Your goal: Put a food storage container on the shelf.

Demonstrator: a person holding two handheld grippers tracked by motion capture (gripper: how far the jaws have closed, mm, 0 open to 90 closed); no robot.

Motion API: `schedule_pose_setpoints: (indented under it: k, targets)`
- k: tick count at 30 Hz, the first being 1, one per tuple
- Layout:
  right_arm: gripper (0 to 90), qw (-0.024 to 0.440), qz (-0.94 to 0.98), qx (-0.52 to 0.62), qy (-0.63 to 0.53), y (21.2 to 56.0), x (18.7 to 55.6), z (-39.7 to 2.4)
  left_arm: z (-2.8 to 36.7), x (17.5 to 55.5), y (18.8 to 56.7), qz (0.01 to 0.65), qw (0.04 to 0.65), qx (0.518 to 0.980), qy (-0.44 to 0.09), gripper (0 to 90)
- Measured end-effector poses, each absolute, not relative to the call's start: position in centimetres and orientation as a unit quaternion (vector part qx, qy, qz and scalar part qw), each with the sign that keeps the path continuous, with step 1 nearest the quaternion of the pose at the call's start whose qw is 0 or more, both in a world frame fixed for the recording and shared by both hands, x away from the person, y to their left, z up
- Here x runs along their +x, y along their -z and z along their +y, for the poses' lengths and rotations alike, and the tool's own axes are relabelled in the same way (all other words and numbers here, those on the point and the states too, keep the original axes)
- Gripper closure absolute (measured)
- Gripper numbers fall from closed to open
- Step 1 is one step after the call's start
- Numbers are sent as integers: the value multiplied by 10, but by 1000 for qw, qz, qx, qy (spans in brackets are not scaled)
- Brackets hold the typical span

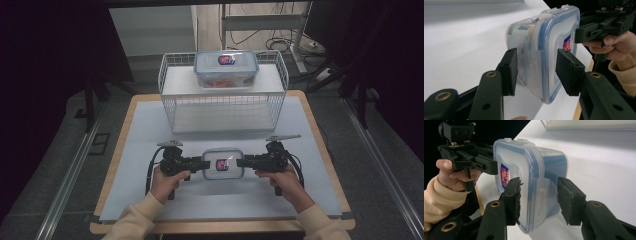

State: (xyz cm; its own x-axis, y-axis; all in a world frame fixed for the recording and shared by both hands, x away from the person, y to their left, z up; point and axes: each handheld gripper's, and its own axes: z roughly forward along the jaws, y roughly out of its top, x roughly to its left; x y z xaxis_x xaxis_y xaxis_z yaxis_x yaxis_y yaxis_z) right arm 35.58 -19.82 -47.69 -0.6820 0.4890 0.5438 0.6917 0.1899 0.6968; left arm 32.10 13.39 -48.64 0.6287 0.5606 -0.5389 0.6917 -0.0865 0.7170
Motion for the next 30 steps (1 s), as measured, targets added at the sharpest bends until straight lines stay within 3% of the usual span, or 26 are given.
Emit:
schedule_pose_setpoints:
  k: [11,30]
  targets:
    - [547,84,-763,-374,520,455,362,-202,131,329,462,415,534,735,46,536]
    - [546,35,-766,-337,546,385,386,-197,135,353,393,387,557,735,-4,535]
